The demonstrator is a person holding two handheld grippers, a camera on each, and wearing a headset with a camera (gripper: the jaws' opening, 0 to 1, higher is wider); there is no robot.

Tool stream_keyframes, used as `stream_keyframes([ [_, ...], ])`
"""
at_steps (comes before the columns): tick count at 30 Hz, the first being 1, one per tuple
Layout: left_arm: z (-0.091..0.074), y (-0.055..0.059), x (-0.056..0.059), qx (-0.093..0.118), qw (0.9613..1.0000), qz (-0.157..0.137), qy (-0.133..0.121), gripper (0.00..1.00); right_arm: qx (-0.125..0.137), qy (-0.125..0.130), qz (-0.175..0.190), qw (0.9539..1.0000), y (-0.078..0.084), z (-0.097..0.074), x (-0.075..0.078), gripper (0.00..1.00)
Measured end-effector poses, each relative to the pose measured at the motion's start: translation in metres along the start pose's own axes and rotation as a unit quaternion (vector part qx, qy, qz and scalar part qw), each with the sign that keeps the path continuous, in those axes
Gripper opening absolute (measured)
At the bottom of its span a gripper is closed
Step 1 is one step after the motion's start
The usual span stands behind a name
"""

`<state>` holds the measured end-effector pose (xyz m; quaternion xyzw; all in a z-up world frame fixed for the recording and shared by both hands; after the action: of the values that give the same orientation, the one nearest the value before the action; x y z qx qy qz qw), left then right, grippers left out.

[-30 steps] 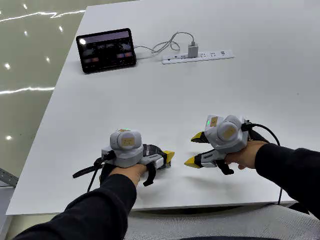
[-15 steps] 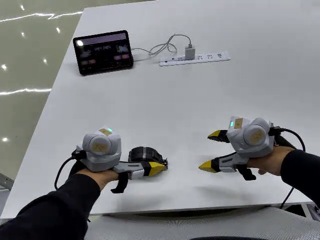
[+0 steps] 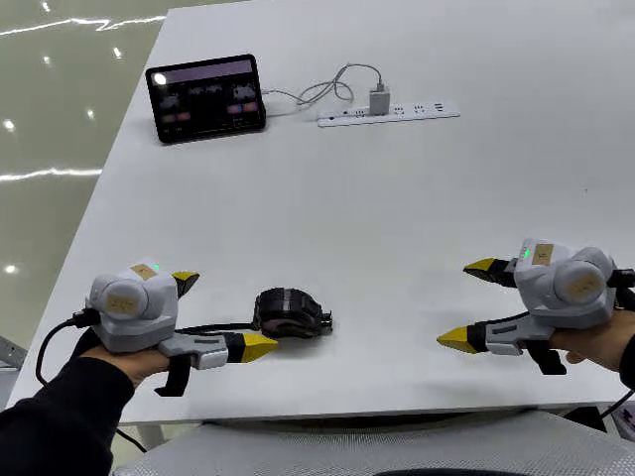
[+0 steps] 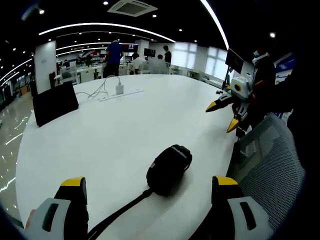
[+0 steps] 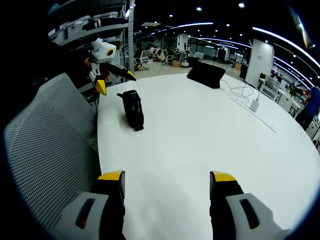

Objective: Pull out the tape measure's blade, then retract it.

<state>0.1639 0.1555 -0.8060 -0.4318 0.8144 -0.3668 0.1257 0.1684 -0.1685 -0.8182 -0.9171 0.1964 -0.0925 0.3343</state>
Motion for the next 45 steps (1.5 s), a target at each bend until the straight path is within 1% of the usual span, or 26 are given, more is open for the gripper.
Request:
stream_keyframes([
  [4,-0.010,0.001,-0.005,0.004,1.0000,-0.005,0.004,1.00,0.003,0.006,0.014,0.9999,0.008,-0.010,0.003,0.69],
  [7,-0.016,0.005,-0.006,0.002,1.0000,-0.002,0.002,1.00,0.005,0.011,0.021,0.9997,0.017,-0.018,0.008,0.71],
  [9,-0.018,0.008,-0.008,0.005,1.0000,-0.005,-0.003,1.00,0.002,0.015,0.021,0.9997,0.022,-0.022,0.010,0.73],
  [10,-0.018,0.009,-0.008,0.007,0.9999,-0.009,-0.001,1.00,0.003,0.018,0.027,0.9995,0.026,-0.026,0.013,0.74],
  [12,-0.018,0.013,-0.009,0.001,0.9999,-0.012,-0.003,1.00,0.006,0.027,0.042,0.9987,0.031,-0.034,0.017,0.75],
  [14,-0.019,0.015,-0.011,-0.001,0.9999,-0.014,-0.004,1.00,0.006,0.033,0.048,0.9983,0.036,-0.039,0.020,0.76],
  [16,-0.020,0.016,-0.014,0.000,0.9998,-0.017,-0.009,1.00,0.007,0.037,0.055,0.9978,0.042,-0.045,0.021,0.77],
  [17,-0.022,0.015,-0.016,0.004,0.9997,-0.021,-0.012,1.00,0.007,0.040,0.058,0.9975,0.046,-0.048,0.021,0.77],
  [20,-0.024,0.014,-0.016,0.004,0.9997,-0.020,-0.011,1.00,0.006,0.044,0.067,0.9967,0.054,-0.054,0.020,0.79],
  [24,-0.026,0.018,-0.016,-0.004,0.9998,-0.014,-0.012,1.00,0.003,0.047,0.076,0.9960,0.065,-0.056,0.019,0.81],
  [27,-0.027,0.022,-0.018,-0.006,0.9998,-0.013,-0.014,1.00,0.004,0.050,0.083,0.9953,0.072,-0.058,0.018,0.83],
  [29,-0.026,0.024,-0.019,-0.007,0.9998,-0.013,-0.016,1.00,0.005,0.054,0.083,0.9951,0.075,-0.059,0.019,0.86],
  [31,-0.027,0.024,-0.017,-0.006,0.9998,-0.013,-0.013,1.00,0.009,0.057,0.087,0.9946,0.078,-0.062,0.019,0.88],
  [32,-0.026,0.025,-0.017,-0.010,0.9998,-0.013,-0.013,1.00,0.010,0.059,0.090,0.9942,0.079,-0.064,0.020,0.90],
  [34,-0.025,0.025,-0.015,-0.011,0.9998,-0.011,-0.010,1.00,0.011,0.059,0.089,0.9942,0.080,-0.067,0.018,0.93],
  [36,-0.024,0.023,-0.012,-0.010,0.9999,-0.008,-0.008,1.00,0.006,0.055,0.088,0.9946,0.084,-0.067,0.018,0.96],
  [37,-0.023,0.022,-0.011,-0.010,0.9999,-0.007,-0.006,1.00,-0.012,0.055,0.081,0.9951,0.090,-0.067,0.018,0.97],
  [38,-0.023,0.021,-0.010,-0.008,0.9999,-0.007,-0.004,1.00,-0.016,0.057,0.077,0.9953,0.092,-0.067,0.018,0.99],
  [40,-0.022,0.022,-0.010,-0.011,0.9999,-0.002,-0.005,1.00,-0.009,0.053,0.078,0.9955,0.091,-0.068,0.018,1.00],
  [42,-0.022,0.023,-0.010,-0.013,0.9999,-0.003,-0.007,1.00,-0.009,0.050,0.080,0.9955,0.093,-0.067,0.019,1.00],
  [45,-0.022,0.024,-0.012,-0.015,0.9998,-0.002,-0.011,1.00,-0.010,0.054,0.081,0.9952,0.094,-0.068,0.021,1.00],
])
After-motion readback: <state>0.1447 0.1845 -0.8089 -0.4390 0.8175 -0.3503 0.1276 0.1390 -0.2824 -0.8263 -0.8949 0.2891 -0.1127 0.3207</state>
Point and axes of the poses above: the centre of the closed fingertips' face, and the gripper's own axes: z roughly forward along the fingers, x roughly to its right, y roughly out of its underside, the point moved 3 cm from there along -z, roughly backward along the fingers, and after that the axes turned 9 degrees about -x, right-handed, at the moved point
